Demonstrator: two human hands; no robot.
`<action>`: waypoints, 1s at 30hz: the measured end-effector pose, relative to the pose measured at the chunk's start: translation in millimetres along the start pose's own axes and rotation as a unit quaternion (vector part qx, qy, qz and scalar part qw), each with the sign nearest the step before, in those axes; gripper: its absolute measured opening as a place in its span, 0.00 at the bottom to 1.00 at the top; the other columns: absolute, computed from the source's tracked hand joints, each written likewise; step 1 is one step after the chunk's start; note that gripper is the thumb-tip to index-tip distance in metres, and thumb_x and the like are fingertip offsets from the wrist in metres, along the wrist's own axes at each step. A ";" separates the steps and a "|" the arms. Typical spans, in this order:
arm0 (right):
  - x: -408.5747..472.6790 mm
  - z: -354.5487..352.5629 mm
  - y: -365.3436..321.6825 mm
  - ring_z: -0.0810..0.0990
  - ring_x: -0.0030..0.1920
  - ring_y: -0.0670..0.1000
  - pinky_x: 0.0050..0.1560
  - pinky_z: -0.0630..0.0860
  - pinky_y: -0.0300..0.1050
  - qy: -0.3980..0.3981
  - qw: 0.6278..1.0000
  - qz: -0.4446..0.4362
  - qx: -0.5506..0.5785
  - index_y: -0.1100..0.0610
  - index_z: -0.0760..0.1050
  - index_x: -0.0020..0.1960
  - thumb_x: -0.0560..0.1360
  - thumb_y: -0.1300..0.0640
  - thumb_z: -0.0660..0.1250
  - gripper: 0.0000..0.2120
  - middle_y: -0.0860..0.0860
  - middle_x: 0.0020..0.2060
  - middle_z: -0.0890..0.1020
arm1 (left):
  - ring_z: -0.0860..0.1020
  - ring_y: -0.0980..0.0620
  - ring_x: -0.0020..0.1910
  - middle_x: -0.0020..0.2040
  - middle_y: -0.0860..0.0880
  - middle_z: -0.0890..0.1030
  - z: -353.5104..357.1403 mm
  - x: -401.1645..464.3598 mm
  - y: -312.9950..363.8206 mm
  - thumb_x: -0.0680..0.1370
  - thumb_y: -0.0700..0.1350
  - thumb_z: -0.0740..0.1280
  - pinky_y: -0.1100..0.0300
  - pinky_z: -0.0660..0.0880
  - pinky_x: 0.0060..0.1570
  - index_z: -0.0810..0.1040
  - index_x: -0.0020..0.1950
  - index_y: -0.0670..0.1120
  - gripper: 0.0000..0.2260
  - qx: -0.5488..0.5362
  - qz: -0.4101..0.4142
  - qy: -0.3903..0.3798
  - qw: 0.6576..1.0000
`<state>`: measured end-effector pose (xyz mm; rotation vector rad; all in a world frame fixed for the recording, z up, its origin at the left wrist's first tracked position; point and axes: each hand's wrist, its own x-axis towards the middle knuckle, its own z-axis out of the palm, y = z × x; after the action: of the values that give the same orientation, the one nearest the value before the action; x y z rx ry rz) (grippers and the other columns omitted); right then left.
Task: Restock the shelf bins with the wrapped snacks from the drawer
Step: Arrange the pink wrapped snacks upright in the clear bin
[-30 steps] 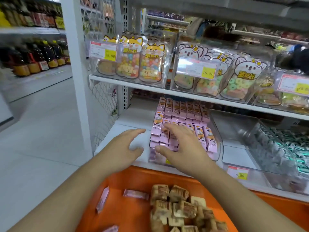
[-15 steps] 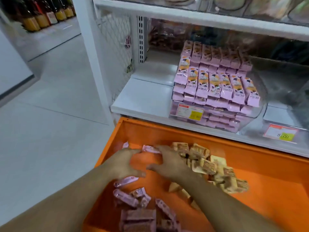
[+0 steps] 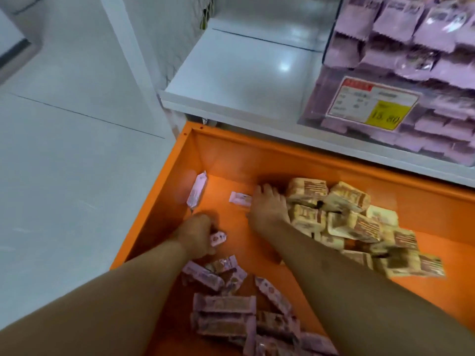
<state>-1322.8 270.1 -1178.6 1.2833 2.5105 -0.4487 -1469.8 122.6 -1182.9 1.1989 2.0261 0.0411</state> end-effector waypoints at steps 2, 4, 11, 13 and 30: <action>-2.5 2.5 0.9 0.71 0.72 0.62 0.70 0.68 0.53 -0.018 0.999 -0.019 -0.027 0.57 0.69 0.74 0.81 0.54 0.66 0.23 0.59 0.71 0.71 | 0.82 0.46 0.53 0.52 0.48 0.84 1.1 -2.3 2.2 0.65 0.48 0.83 0.59 0.73 0.48 0.80 0.54 0.48 0.21 0.010 -0.001 0.005 1.000; -9.3 1.1 1.2 0.74 0.69 0.63 0.67 0.72 0.54 -0.034 0.999 -0.027 0.004 0.55 0.73 0.72 0.81 0.56 0.65 0.20 0.59 0.70 0.72 | 0.82 0.45 0.49 0.48 0.48 0.84 2.5 -3.6 4.3 0.68 0.52 0.79 0.58 0.74 0.45 0.78 0.49 0.50 0.16 -0.005 -0.005 0.023 1.000; -61.5 -62.2 23.8 0.81 0.52 0.50 0.47 0.77 0.44 0.017 0.938 0.010 0.345 0.50 0.78 0.62 0.78 0.50 0.73 0.14 0.46 0.52 0.82 | 0.79 0.50 0.34 0.45 0.49 0.83 -47.1 -34.0 55.2 0.74 0.49 0.78 0.63 0.73 0.33 0.79 0.55 0.51 0.12 -0.134 -0.050 0.066 0.987; -88.1 -87.8 36.5 0.81 0.54 0.47 0.48 0.78 0.41 0.018 0.912 0.023 0.410 0.49 0.76 0.65 0.78 0.48 0.73 0.17 0.44 0.56 0.82 | 0.76 0.50 0.33 0.41 0.48 0.81 -66.4 -49.9 75.4 0.74 0.48 0.79 0.63 0.71 0.31 0.79 0.57 0.47 0.15 -0.203 -0.031 0.065 0.977; -318.5 -275.7 100.0 0.85 0.47 0.56 0.52 0.79 0.57 0.043 0.729 -0.071 0.680 0.58 0.83 0.61 0.81 0.64 0.67 0.11 0.61 0.53 0.86 | 0.85 0.49 0.54 0.52 0.46 0.87 -139.8 -257.5 280.5 0.67 0.60 0.79 0.53 0.78 0.59 0.87 0.53 0.51 0.20 -0.470 0.184 0.084 0.859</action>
<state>-1091.8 202.8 -818.6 1.3764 2.1267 -2.6138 -1283.1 130.1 -823.0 0.8980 1.5143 1.2135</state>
